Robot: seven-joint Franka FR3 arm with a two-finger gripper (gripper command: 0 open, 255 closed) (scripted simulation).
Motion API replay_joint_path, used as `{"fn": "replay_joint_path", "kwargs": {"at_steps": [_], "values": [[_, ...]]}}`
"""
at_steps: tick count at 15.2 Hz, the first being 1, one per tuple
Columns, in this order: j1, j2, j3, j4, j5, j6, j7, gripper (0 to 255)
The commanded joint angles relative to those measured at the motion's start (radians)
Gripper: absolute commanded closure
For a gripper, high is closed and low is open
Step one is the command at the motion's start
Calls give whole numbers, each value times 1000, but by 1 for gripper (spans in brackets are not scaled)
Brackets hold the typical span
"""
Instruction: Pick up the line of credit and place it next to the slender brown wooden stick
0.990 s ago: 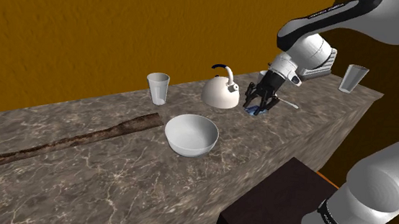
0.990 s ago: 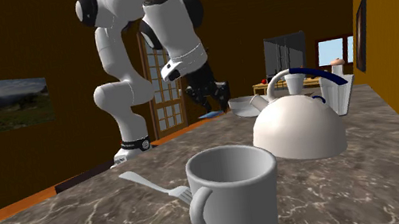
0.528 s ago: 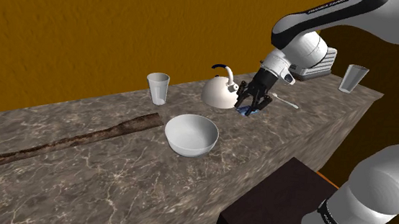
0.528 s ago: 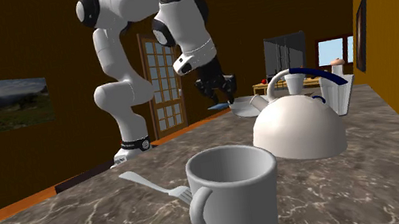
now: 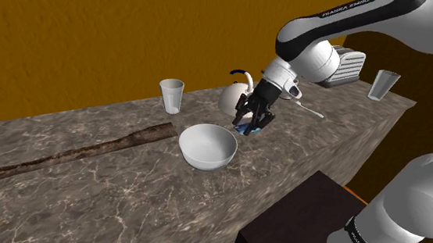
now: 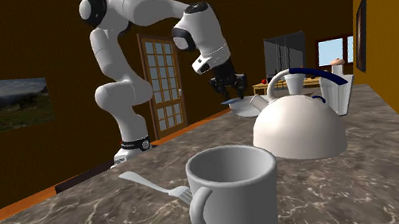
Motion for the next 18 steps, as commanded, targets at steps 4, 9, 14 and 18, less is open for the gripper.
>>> {"fn": "replay_joint_path", "kwargs": {"at_steps": [4, 9, 14, 18], "values": [[66, 31, 93, 23, 59, 83, 94, 255], [125, 91, 189, 75, 95, 173, 196, 255], [173, 180, 282, 153, 91, 266, 310, 255], [207, 269, 348, 233, 49, 340, 417, 255]]}}
